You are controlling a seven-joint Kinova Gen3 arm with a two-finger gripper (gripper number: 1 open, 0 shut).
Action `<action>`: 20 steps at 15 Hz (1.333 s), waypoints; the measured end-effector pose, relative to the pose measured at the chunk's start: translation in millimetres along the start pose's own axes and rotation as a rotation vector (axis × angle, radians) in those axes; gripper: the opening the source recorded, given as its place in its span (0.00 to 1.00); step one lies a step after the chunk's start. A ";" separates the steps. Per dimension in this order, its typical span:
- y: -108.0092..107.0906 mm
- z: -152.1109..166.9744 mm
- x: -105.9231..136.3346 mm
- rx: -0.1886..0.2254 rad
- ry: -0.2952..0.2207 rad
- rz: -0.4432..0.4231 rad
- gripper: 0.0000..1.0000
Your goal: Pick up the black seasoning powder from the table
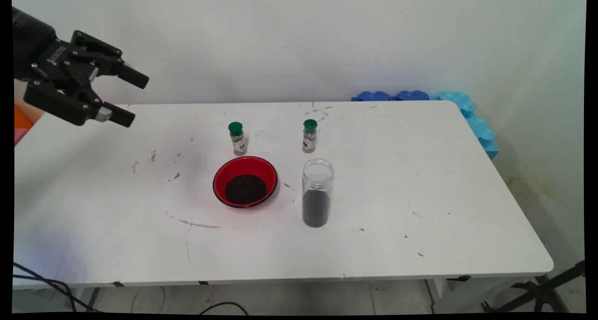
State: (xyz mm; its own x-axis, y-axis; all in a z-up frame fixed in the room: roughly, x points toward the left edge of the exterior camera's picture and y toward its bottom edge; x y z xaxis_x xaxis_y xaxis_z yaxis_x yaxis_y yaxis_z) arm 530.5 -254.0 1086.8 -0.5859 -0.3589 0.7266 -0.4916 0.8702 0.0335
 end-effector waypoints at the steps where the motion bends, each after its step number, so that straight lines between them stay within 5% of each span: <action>1: 0.1 1.8 -1.3 0.000 -0.001 0.002 1.00; 14: 5.8 87.3 -43.5 -0.027 0.012 -0.007 1.00; 20: 7.7 161.7 -62.9 -0.042 0.042 0.000 1.00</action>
State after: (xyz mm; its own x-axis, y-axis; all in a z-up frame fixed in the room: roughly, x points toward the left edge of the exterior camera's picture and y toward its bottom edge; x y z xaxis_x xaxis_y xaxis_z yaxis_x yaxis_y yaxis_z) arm 459.4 -279.3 930.4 -0.5577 -0.3451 0.7549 -0.4637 0.8839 0.0615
